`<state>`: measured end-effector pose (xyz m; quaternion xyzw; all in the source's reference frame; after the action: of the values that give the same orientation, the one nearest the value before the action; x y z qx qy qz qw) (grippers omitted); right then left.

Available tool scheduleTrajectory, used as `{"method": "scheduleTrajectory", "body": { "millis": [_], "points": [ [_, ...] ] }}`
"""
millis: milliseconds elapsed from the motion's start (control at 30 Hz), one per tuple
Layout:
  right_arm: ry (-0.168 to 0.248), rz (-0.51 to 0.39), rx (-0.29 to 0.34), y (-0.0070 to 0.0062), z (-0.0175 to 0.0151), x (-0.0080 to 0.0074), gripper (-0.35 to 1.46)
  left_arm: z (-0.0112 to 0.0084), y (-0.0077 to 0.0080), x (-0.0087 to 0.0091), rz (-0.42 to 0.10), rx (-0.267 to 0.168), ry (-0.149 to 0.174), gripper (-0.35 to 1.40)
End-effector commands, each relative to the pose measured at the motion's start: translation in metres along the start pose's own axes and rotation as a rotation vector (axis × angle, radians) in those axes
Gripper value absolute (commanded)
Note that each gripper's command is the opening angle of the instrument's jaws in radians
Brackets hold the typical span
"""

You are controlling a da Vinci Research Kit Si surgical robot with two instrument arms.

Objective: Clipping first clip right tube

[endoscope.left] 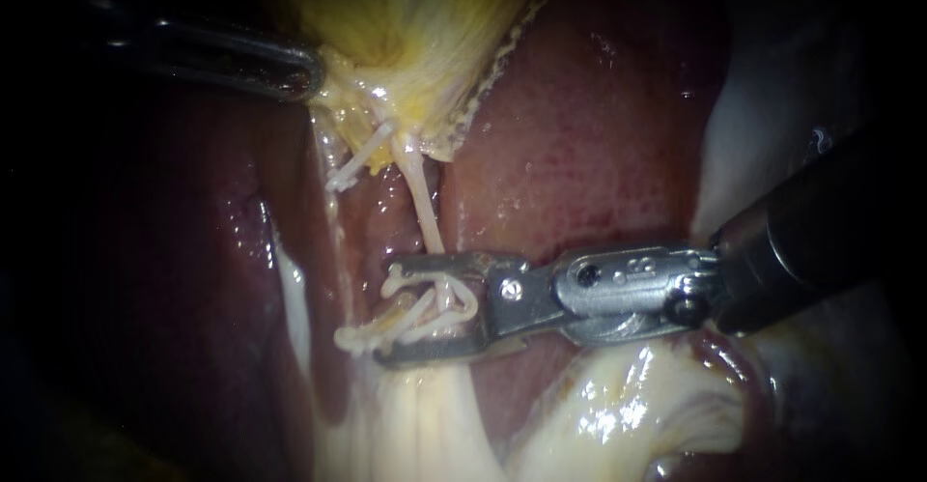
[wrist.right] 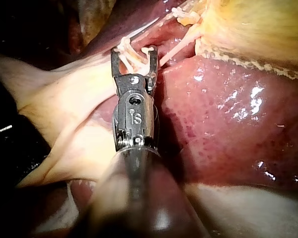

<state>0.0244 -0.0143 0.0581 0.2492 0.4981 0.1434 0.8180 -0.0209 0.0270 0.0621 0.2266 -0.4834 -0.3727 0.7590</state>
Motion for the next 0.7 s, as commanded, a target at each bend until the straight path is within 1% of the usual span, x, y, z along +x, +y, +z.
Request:
{"method": "scheduleTrajectory", "body": {
  "millis": [33, 133, 233, 400, 467, 567, 700],
  "points": [
    [0.002, 0.001, 0.002, -0.0002, -0.0001, 0.0001, 0.47, 0.0000, 0.0000, 0.0000, 0.000, 0.000, 0.000, -0.35],
    [0.016, 0.015, 0.008, -0.0006, -0.0007, 0.0005, 0.47, 0.0000, 0.0000, 0.0000, 0.000, 0.000, 0.000, -0.35],
    [0.032, 0.048, 0.019, -0.0014, -0.0020, 0.0013, 0.48, -0.0001, 0.0000, 0.0000, 0.000, 0.001, 0.000, -0.35],
    [0.031, 0.078, 0.033, -0.0018, -0.0049, 0.0022, 0.48, -0.0003, 0.0001, 0.0001, 0.001, 0.002, 0.001, -0.35],
    [0.031, 0.086, 0.040, -0.0017, -0.0064, 0.0022, 0.48, -0.0004, 0.0001, 0.0001, 0.001, 0.002, 0.001, -0.35],
    [0.030, 0.099, 0.045, -0.0014, -0.0077, 0.0018, 0.48, -0.0004, 0.0001, 0.0001, 0.001, 0.002, 0.001, -0.35],
    [0.028, 0.108, 0.046, -0.0002, -0.0078, 0.0007, 0.46, -0.0004, 0.0001, 0.0001, 0.001, 0.003, 0.001, -0.35]
  ]
}}
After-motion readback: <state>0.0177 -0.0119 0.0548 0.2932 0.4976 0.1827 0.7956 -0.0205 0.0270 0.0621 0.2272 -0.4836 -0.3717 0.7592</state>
